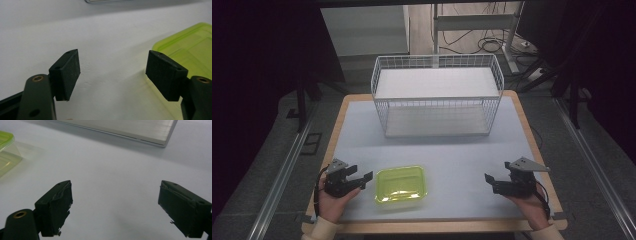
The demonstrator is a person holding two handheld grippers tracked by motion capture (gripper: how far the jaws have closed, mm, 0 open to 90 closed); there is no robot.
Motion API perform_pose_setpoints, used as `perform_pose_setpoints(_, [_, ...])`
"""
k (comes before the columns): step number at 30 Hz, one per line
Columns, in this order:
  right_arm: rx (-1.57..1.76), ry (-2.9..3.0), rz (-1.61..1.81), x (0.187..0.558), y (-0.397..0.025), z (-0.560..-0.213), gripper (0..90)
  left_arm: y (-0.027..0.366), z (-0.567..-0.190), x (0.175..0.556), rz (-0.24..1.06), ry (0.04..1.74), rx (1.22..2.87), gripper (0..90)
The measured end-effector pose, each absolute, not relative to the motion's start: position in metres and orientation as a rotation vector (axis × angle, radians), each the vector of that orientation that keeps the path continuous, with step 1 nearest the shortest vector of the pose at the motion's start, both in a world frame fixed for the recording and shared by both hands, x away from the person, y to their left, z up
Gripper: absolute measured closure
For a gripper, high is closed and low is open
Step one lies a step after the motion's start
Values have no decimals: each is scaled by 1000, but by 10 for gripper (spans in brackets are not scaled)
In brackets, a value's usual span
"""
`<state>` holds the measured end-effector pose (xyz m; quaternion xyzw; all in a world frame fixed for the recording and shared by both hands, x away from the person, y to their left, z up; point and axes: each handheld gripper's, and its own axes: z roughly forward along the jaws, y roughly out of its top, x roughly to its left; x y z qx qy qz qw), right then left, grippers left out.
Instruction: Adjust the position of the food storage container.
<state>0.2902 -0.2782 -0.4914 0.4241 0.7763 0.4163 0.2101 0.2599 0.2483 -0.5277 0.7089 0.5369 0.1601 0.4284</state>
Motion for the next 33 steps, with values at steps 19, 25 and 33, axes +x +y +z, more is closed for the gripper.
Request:
perform_pose_setpoints(19, [1187, 2107, 1159, 290, -281, -490, 169, 254, -523, 257, 412, 1332, 1758, 273])
perform_pose_setpoints(25, [1158, 2124, 1151, 291, -281, -491, 170, 265, -517, 246, 466, 1341, 1816, 393])
perform_pose_setpoints(33, [1184, 2131, 1132, 295, -285, -495, 170, 269, -510, 238, 248, 1286, 1841, 790])
